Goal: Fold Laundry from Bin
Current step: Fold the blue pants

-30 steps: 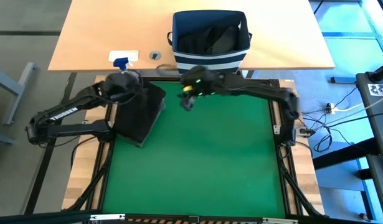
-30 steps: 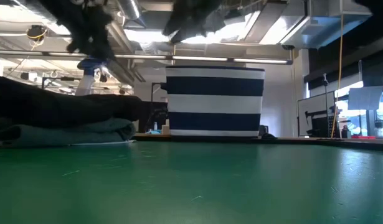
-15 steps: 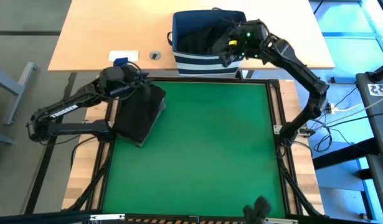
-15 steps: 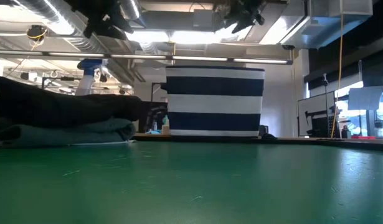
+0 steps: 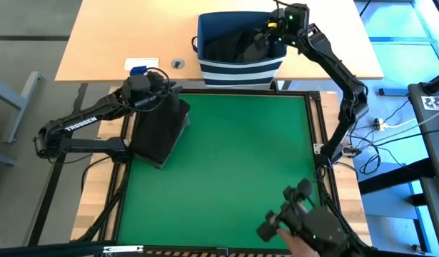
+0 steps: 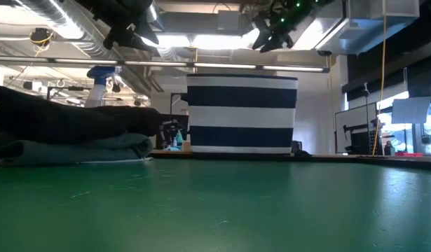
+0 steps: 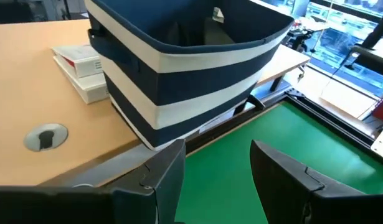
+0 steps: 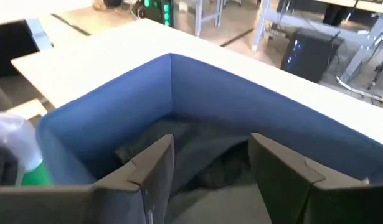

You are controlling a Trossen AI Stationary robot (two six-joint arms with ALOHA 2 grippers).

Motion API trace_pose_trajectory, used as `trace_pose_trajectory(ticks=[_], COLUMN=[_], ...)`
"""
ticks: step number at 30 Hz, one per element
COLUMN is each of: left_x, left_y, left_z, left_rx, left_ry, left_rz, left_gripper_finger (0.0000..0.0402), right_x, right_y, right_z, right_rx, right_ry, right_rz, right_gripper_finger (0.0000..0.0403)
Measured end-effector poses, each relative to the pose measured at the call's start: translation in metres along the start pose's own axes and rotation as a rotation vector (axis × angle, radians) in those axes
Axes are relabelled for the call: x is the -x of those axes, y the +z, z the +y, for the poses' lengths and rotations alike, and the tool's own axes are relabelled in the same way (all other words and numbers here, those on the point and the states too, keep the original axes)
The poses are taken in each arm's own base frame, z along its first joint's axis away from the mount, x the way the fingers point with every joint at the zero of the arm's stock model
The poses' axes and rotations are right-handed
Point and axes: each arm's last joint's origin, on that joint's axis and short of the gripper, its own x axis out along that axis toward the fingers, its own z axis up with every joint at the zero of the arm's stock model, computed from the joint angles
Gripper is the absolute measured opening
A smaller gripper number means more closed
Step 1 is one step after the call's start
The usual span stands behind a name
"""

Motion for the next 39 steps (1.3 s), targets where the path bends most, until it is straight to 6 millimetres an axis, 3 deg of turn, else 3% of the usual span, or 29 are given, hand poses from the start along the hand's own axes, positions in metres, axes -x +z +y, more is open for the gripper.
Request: trace_pose_trajectory(ticks=[12, 15, 27, 39], left_x=[-0.005, -0.005, -0.006, -0.006], left_y=[0.007, 0.009, 0.013, 0.014], left_z=[0.024, 0.028, 0.037, 0.044], left_rx=[-0.110, -0.205, -0.251, -0.266], left_ry=[0.107, 0.128, 0.175, 0.209], left_rz=[-0.015, -0.026, -0.039, -0.032], left_gripper_finger=[0.0176, 0.0176, 0.0176, 0.0176], right_x=[-0.034, -0.048, -0.132, -0.171], right_y=[0.027, 0.021, -0.042, -0.112], right_z=[-0.038, -0.045, -0.063, -0.065], right_rx=[-0.117, -0.164, -0.225, -0.201], right_ry=[-0.077, -0.066, -0.059, -0.109], right_rz=[-0.058, -0.086, 0.059, 0.416], right_gripper_finger=[0.0204, 0.0204, 0.0218, 0.0292])
